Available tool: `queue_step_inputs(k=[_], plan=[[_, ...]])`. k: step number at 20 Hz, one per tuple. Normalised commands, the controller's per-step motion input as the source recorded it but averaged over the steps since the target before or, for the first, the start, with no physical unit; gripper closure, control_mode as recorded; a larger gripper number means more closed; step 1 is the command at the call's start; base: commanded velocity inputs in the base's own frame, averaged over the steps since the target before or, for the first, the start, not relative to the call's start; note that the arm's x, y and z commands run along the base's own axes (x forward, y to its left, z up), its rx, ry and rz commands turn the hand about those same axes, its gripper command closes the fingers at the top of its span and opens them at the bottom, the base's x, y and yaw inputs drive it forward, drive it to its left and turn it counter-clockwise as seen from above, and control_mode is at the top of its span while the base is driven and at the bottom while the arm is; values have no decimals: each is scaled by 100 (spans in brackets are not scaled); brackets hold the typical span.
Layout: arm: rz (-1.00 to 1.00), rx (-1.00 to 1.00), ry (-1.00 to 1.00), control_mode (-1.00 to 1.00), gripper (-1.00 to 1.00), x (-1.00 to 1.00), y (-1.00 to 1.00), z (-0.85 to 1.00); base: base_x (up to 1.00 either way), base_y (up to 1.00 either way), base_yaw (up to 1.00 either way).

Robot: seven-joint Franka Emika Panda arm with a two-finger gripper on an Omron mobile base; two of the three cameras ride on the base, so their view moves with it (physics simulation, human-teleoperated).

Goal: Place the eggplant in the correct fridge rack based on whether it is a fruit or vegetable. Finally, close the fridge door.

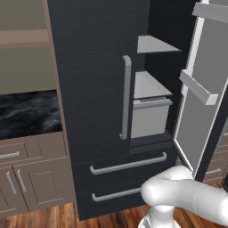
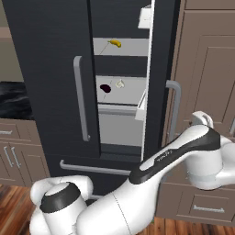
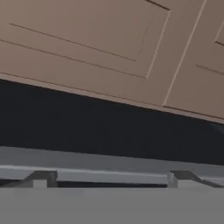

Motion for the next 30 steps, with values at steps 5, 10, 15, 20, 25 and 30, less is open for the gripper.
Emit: queue_step_inputs(k=[5,10,15,20,25,30], plan=[[3,14,10,-100,-100,22,0,-45,0,0,0],[2,10,7,-100,-100,30,0,-34,0,0,0],[2,14,6,-100,-100,33,0,-22,0,0,0],[5,20,8,-100,-100,41,0,-8,0,0,0],[8,16,10,-100,-100,45,14,-3,0,0,0],[14,5,7,-100,-100,10,47,-15,0,0,0]])
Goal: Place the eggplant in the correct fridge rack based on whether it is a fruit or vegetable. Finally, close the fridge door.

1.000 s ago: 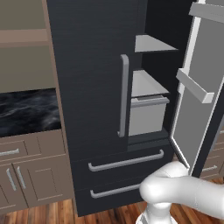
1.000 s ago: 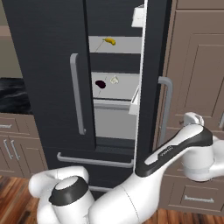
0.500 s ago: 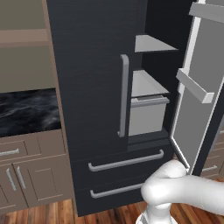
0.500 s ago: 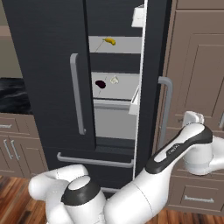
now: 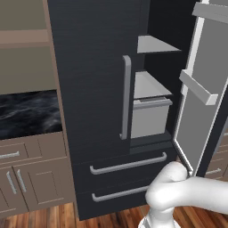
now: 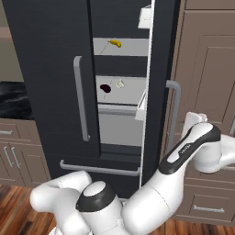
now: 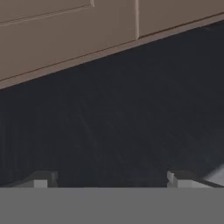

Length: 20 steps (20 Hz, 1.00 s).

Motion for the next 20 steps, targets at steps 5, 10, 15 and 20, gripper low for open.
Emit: queue_step_inputs(k=[5,10,15,20], plan=[[19,0,1,-100,-100,0,66,-21,0,0,0],[18,0,0,-100,-100,1,83,-13,0,0,0],[7,0,0,-100,-100,33,98,-5,0,0,0],[0,0,0,-100,-100,52,100,-1,0,0,0]])
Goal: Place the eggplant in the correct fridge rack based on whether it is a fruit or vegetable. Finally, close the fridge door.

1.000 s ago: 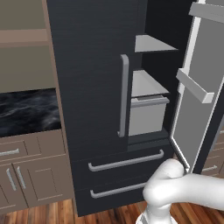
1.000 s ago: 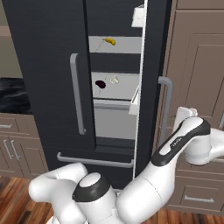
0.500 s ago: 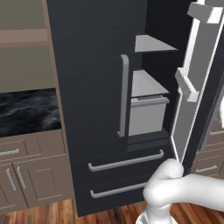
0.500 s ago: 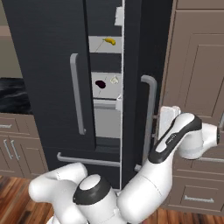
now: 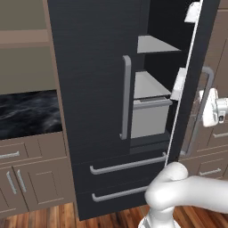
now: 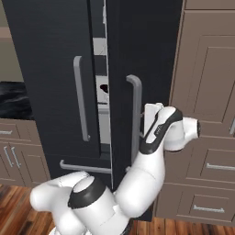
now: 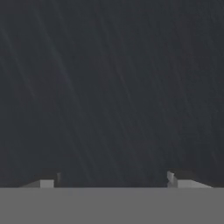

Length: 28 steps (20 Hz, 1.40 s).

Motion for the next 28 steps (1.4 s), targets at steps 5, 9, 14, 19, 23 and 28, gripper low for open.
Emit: queue_step_inputs(k=[5,9,14,19,23,28], plan=[[0,0,0,-100,-100,51,100,0,0,0,0],[-1,-2,-5,-100,-100,45,100,0,0,0,0],[-18,-9,-17,-100,-100,31,100,0,0,0,0],[-44,-11,-15,-100,-100,45,73,7,0,0,0],[-50,-10,-6,-100,-100,59,48,11,0,0,0],[-44,-5,0,-100,-100,67,31,2,0,0,0]])
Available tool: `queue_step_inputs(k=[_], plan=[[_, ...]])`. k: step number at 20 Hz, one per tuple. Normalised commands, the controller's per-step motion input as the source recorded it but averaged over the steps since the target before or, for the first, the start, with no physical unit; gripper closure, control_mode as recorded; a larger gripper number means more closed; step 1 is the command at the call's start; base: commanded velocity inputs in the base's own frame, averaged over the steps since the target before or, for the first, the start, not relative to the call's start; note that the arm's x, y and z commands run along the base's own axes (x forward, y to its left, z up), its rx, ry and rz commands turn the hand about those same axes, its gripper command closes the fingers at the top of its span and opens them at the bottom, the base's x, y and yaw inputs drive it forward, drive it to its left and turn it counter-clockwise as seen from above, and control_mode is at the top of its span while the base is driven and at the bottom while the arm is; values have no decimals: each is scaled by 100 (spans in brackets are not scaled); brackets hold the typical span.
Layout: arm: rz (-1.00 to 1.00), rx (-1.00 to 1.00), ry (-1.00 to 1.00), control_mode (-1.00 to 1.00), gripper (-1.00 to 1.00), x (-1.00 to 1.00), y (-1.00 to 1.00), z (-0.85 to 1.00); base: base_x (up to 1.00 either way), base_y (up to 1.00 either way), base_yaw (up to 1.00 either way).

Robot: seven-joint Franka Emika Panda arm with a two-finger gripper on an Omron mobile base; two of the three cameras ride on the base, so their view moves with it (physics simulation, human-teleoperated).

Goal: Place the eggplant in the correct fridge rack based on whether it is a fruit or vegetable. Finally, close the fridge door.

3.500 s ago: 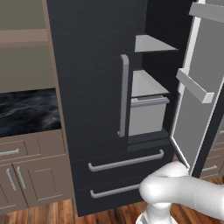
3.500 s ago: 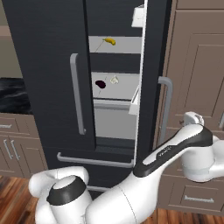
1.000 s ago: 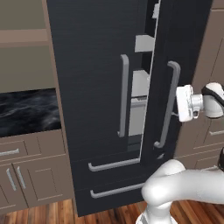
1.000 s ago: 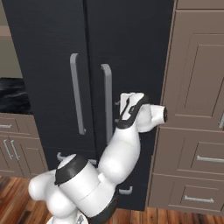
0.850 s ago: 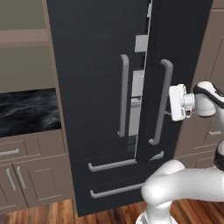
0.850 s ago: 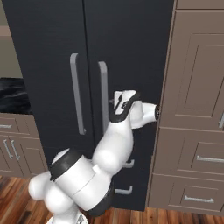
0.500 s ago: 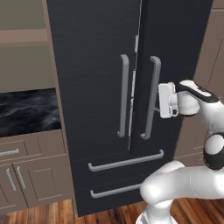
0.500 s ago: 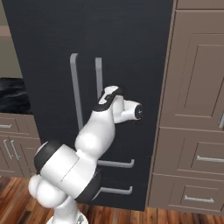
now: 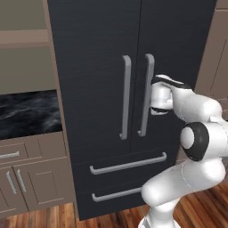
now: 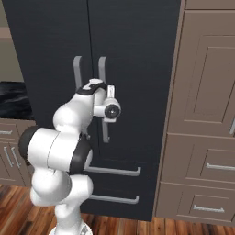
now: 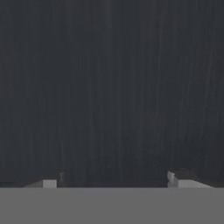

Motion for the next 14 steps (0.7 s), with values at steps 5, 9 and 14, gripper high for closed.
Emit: queue_step_inputs(k=[5,9,14], plan=[[-21,2,10,-100,-100,66,-13,15,0,0,0],[-2,7,9,-100,-100,63,-39,2,0,0,0],[0,4,8,-100,-100,52,-27,0,0,0,0]])
